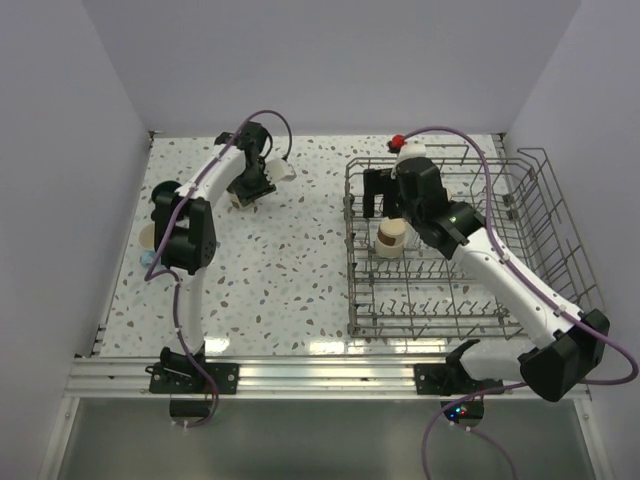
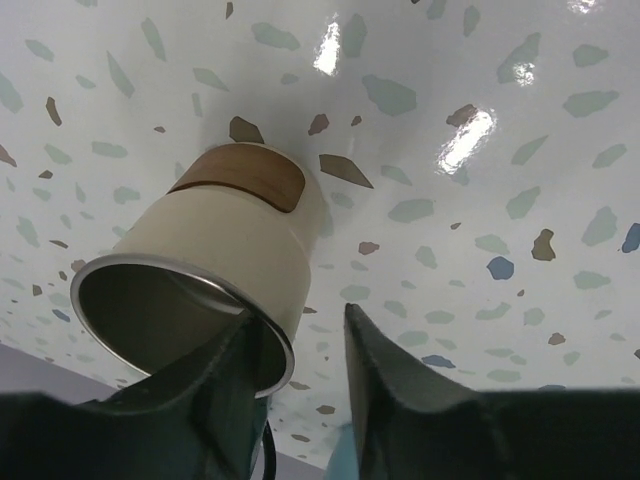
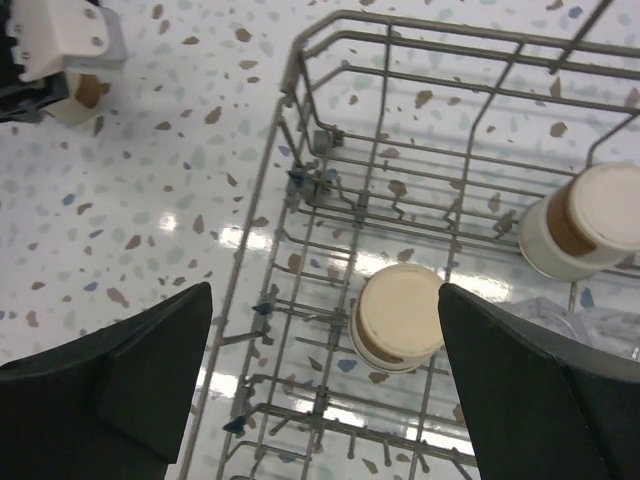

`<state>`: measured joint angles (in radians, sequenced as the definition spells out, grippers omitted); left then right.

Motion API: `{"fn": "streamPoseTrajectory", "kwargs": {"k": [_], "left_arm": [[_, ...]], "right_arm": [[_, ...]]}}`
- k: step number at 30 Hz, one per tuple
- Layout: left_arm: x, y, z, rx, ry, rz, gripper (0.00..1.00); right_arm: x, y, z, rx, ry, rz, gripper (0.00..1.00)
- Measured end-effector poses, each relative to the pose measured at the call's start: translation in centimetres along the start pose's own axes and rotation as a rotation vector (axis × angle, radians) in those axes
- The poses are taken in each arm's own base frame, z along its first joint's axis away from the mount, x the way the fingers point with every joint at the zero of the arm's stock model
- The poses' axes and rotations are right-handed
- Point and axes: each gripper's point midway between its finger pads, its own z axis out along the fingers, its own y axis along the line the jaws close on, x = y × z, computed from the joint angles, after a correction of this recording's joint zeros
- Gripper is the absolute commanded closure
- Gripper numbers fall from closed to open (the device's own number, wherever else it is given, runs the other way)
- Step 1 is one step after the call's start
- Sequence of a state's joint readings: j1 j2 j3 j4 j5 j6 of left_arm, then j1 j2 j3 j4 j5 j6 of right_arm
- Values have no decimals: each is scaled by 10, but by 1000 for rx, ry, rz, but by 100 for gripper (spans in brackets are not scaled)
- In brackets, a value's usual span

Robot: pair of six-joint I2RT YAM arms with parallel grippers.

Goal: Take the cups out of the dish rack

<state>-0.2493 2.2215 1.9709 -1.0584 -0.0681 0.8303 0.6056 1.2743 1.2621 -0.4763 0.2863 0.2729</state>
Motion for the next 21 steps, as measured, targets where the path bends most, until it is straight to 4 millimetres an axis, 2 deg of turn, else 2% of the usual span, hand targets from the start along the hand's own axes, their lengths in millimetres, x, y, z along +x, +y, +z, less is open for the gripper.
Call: {"fn": "streamPoseTrajectory", "kwargs": {"k": [2,5,8,12,15,18,21], "left_arm": [[-1,0,0,2,-4,-2,47],[-3,1,-4,-6,-20,-13,43],[-11,7,-20,-43,-66,-42,42],[-29,15,-67,-112,-218,-107,39],[-41,12,-117,-160,-371,-146,38],[-46,3,-162,-194,-501,-162,38],[-45,-9,-187,-197,-575,-168,37]], "right_arm": [[8,-19,3,57,29,10,2],[28,-48,11,130,96,27,2],[50,-65,20,165,179,34,2],[79,-63,38,148,293,12,2],[101,-60,48,132,383,-16,2],[112,-62,56,143,441,-41,2],[117,-65,59,157,470,-59,2]]}}
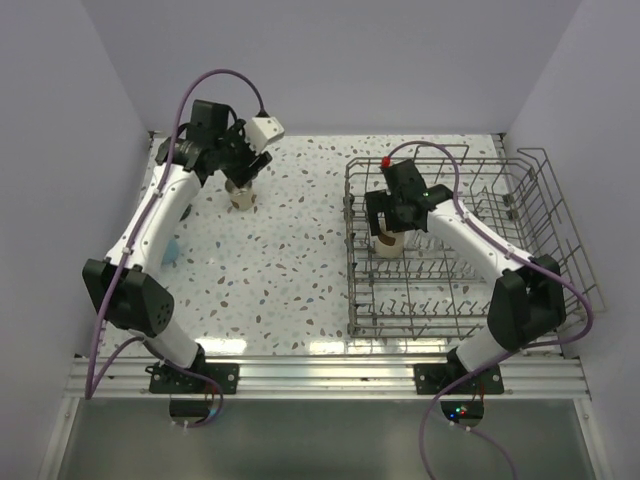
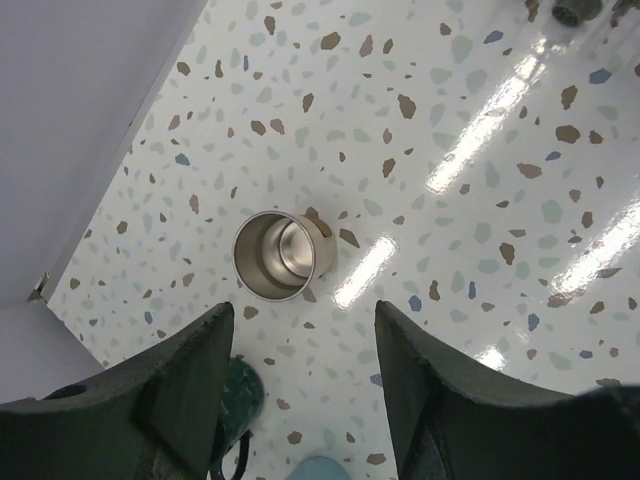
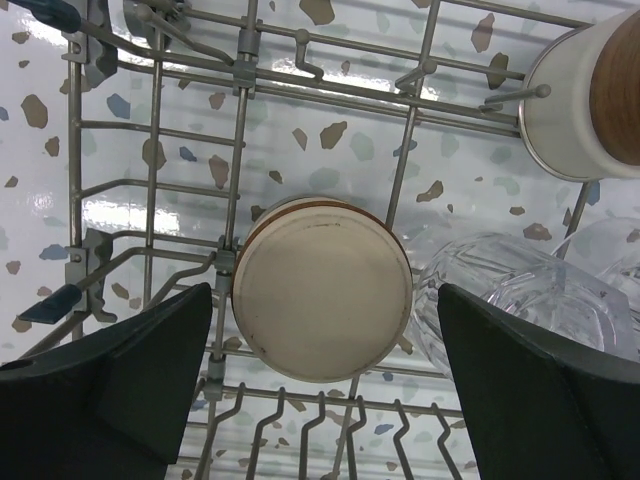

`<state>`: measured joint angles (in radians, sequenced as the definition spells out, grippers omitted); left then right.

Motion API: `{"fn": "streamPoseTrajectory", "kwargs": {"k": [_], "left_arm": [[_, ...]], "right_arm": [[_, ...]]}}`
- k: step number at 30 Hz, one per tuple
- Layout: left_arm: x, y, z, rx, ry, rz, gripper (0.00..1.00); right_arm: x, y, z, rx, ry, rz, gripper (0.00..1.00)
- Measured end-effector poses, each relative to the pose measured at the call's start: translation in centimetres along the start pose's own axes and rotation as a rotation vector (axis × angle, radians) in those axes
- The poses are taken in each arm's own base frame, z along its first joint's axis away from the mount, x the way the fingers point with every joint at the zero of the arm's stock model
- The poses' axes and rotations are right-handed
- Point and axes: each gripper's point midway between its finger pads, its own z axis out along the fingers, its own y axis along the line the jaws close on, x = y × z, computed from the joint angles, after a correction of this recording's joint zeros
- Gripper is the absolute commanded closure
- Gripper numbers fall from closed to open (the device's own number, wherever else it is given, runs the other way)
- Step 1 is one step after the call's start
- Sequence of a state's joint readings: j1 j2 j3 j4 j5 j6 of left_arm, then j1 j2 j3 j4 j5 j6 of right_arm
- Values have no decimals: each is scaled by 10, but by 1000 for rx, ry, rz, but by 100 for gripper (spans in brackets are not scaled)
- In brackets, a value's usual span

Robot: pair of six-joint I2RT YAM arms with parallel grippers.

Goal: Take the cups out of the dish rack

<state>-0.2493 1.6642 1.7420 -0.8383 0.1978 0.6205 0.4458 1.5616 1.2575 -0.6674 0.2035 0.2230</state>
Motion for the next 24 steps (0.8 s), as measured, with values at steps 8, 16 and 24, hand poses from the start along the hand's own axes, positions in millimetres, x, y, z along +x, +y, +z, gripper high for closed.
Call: {"fn": "streamPoseTrajectory", "kwargs": {"k": [8,16,24], "left_arm": [[7,-31,-10,84,-43,-42,36],[8,-47,-16,130,-69,-84,36],[-9,-54,-34,154,-146,-101,38]], "right_arm": [[2,-1,4,3,10,-17,16],[6,2,13,-11,43,-27,56],[-3,1,-5,-23,19,-21,73]]}}
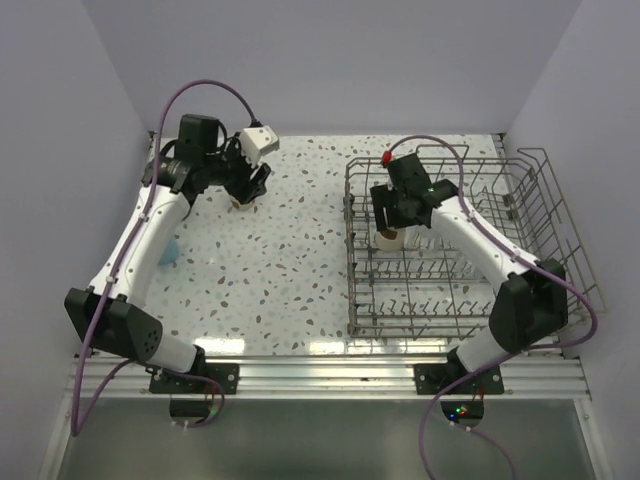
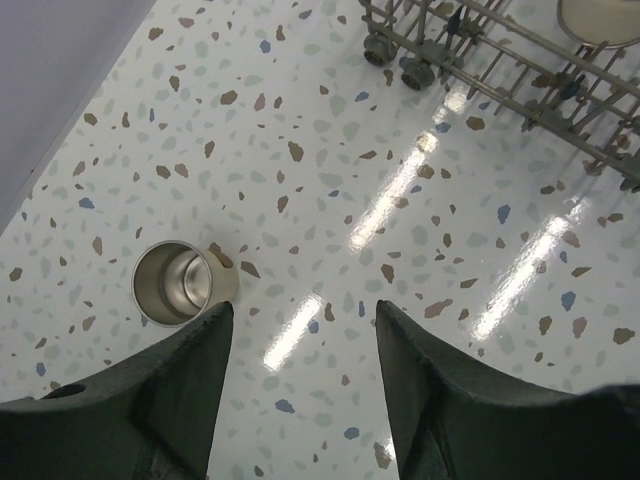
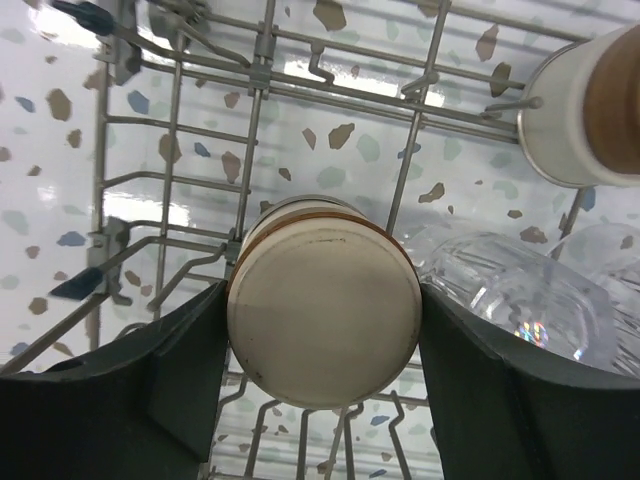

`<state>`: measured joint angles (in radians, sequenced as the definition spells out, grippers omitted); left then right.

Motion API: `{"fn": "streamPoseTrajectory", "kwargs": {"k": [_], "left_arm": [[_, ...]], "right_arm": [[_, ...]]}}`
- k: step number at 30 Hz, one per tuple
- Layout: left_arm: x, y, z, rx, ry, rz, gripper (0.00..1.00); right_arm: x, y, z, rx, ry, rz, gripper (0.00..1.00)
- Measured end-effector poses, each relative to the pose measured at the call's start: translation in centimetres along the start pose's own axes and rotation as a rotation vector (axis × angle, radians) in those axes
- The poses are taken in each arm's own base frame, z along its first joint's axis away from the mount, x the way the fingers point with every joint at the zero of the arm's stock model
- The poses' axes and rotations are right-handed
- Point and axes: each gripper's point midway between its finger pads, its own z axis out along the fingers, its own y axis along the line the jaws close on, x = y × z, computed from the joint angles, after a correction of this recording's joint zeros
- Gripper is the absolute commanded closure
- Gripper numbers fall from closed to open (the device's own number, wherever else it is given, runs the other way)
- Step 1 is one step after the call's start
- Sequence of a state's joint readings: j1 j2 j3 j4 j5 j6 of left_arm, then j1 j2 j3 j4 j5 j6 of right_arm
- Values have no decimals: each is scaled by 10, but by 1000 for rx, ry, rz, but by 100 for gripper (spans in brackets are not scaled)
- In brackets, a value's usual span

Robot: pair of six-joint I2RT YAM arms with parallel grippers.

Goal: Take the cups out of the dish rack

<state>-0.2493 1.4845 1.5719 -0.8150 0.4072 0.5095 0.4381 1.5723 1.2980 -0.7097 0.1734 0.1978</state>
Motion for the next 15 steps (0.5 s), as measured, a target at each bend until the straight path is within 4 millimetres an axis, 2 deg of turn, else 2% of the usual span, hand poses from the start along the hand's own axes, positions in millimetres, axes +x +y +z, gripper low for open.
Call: {"fn": "streamPoseTrajectory", "kwargs": {"k": [3,8,11,13,15], "left_arm": [[-12,-9,-9,16,-66,-16,38],[-47,-31,-34,75,-236,-34,35],[-74,-48,-51,149,-357,-33,35],[-88,-59,-59,208,-430,-39,34],[-94,-71,-60,281,-477,-67,33]], "right_arm": [[-23,-1,-33,-18,-94,16,74],[-82,-2,-125,-105,-411,73,76],[-111,13,-181,-252,-619,111,77],[-125,27,-205,-363,-716,132,78],[-138,43,-220,-476,-786,154,78]]}}
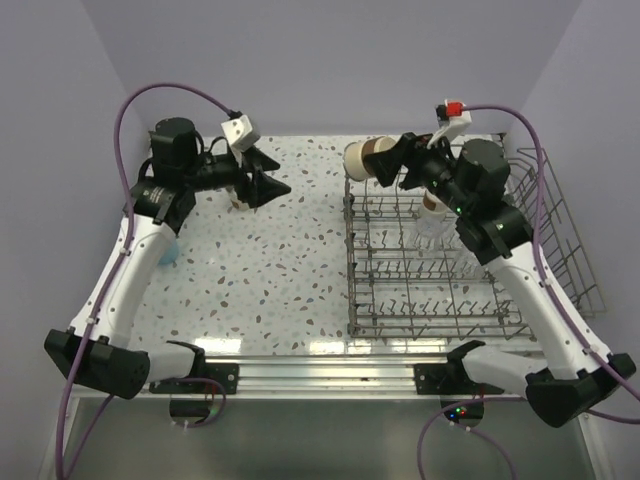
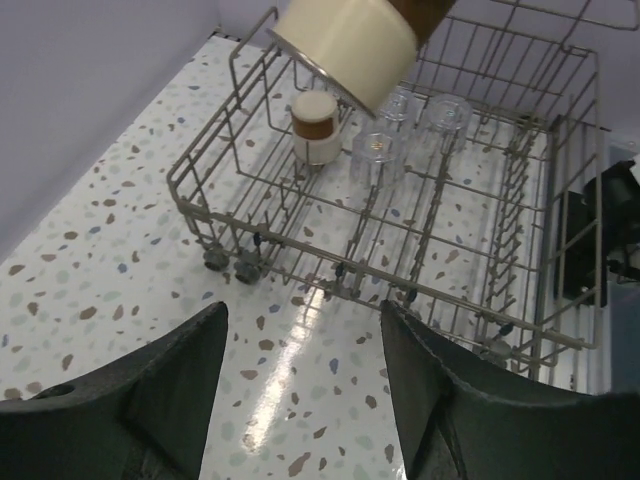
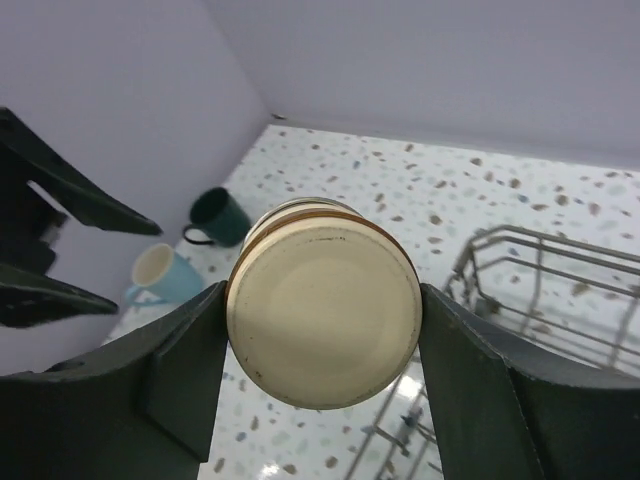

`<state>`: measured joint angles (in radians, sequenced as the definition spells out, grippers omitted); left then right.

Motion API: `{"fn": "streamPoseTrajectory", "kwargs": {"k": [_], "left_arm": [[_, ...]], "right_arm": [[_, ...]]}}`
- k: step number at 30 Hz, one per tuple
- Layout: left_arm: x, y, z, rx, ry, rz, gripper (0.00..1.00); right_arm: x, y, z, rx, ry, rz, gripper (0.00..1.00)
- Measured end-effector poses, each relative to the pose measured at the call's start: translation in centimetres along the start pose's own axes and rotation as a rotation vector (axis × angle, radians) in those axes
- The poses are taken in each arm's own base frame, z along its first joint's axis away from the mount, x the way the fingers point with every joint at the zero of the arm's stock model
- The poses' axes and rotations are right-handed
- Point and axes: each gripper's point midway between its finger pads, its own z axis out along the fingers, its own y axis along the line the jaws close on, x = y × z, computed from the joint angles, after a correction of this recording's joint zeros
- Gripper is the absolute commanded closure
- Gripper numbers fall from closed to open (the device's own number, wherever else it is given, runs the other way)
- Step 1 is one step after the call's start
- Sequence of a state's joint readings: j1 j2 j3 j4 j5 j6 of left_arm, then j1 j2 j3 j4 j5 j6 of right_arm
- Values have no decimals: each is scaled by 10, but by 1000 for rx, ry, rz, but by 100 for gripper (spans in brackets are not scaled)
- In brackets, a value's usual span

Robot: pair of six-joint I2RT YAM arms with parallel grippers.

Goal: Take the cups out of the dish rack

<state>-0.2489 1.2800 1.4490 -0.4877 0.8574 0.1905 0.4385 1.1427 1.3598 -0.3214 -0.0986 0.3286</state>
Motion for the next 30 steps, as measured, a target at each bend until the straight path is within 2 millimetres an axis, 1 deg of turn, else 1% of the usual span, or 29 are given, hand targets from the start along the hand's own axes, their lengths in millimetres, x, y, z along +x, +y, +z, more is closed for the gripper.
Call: {"fn": "streamPoseTrajectory", "kwargs": {"k": [2,3,6,7,9,10,12,16,20,22,29,30], "left_arm": [[3,-10,6,66,-35,-57,32],[6,-13,10,95,-49,-87,32],[24,-24,20,183,-80,-215,32],[28,-27,22,207,-91,-253,32],[31,-30,26,243,-113,-302,32],[28,-31,26,256,-127,-313,32],[19,-32,26,270,-159,-309,33],[-2,-31,24,279,-221,-275,35],[-9,-25,28,270,-248,-285,39],[-10,-22,30,271,-256,-299,44],[-17,-22,29,281,-279,-297,63],[-18,-22,29,282,-281,-298,70]], "right_arm": [[-6,17,9,-92,-43,56,80],[-4,22,17,-126,-46,85,80],[9,33,39,-206,-29,171,82],[14,35,43,-222,-21,191,82],[23,42,50,-253,-4,229,82],[26,46,51,-268,2,244,82],[25,59,51,-313,-2,264,82],[14,84,45,-401,-34,283,82],[12,100,41,-450,-41,295,82],[12,103,41,-462,-42,298,82],[17,103,52,-466,-34,323,82],[19,103,54,-466,-31,329,82]]}}
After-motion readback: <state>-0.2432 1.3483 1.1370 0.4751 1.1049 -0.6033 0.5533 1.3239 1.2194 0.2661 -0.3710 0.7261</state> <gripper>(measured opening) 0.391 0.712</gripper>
